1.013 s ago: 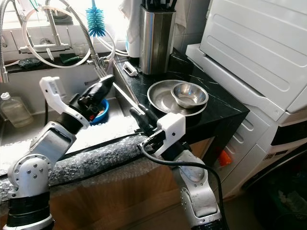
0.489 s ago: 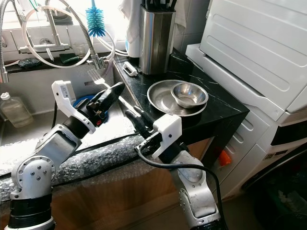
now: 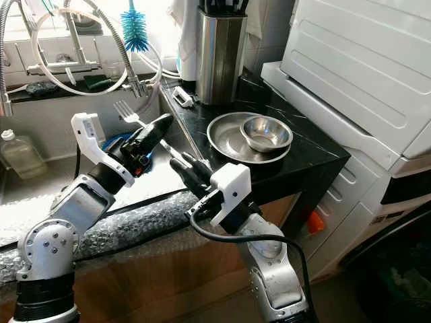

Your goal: Kitchen organization

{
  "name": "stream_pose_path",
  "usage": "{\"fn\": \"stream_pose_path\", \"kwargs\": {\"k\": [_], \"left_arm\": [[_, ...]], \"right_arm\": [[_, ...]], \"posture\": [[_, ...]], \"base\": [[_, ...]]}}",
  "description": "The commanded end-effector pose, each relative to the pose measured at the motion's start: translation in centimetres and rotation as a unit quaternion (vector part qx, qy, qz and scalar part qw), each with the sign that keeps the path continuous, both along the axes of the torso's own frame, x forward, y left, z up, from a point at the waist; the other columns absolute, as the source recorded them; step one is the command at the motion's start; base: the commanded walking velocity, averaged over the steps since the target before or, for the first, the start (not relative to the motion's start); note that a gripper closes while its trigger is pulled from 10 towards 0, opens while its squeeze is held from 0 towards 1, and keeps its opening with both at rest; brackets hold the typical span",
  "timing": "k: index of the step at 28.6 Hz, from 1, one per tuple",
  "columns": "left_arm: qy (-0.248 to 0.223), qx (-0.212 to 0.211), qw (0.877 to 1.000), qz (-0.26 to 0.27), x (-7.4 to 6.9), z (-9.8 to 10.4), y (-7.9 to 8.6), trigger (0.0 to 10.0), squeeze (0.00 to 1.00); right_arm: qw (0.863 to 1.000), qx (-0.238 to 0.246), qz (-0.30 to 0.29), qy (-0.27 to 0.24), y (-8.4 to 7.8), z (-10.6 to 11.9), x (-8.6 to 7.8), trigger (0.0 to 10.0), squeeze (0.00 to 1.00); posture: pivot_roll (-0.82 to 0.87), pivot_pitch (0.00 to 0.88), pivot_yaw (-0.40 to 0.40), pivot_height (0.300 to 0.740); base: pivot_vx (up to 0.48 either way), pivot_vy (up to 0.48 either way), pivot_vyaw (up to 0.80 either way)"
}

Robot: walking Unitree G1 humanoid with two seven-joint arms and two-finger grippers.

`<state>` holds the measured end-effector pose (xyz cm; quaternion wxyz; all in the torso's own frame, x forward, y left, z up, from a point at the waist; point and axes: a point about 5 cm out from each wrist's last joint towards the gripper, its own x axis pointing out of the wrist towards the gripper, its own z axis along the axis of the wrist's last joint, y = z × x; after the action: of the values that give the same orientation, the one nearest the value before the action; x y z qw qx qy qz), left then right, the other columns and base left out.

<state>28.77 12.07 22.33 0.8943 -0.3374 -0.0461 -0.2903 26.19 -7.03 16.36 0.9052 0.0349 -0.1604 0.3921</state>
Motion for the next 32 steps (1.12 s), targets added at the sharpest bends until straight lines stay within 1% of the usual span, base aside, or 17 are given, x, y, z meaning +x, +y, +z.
{"fn": "stream_pose_path", "kwargs": {"k": [1,18,22,29,31,32], "left_arm": [[-0.012,-0.005,1.0,0.0,-0.05,0.54,-0.08,0.0,0.0],[-0.006,-0.03,1.0,0.008,0.21,0.79,0.36,0.0,0.0],[-0.003,-0.041,0.999,0.012,0.31,0.91,0.55,0.0,0.0],[-0.003,-0.054,0.998,0.011,0.31,1.13,0.64,0.0,0.0],[0.0,-0.062,0.998,0.005,0.29,1.14,0.61,0.0,0.0],[0.003,-0.06,0.998,-0.002,0.22,1.06,0.51,0.0,0.0]], "right_arm": [[1.0,-0.003,0.002,-0.006,-0.1,0.25,-0.16,10.0,0.0],[1.0,-0.005,0.001,-0.006,-0.04,0.2,-0.2,10.0,0.0],[1.0,-0.007,0.001,-0.006,-0.02,0.19,-0.19,10.0,0.0],[1.0,-0.01,-0.001,-0.006,-0.04,0.13,-0.17,10.0,0.0],[1.0,-0.012,-0.003,-0.006,-0.06,0.09,-0.12,10.0,0.0],[1.0,-0.017,-0.005,-0.005,-0.05,-0.01,-0.07,10.0,0.0]], "posture": [[-0.04,0.0,-0.063,0.74],[-0.04,0.0,-0.062,0.74],[-0.04,0.0,-0.062,0.74],[-0.03,0.0,-0.062,0.74],[-0.03,0.0,-0.062,0.74],[-0.04,0.0,-0.063,0.74]], "base": [[0.0,0.0,0.0],[0.0,0.0,0.0],[0.0,0.0,0.0],[0.0,0.0,0.0],[0.0,0.0,0.0],[0.0,0.0,0.0]]}}
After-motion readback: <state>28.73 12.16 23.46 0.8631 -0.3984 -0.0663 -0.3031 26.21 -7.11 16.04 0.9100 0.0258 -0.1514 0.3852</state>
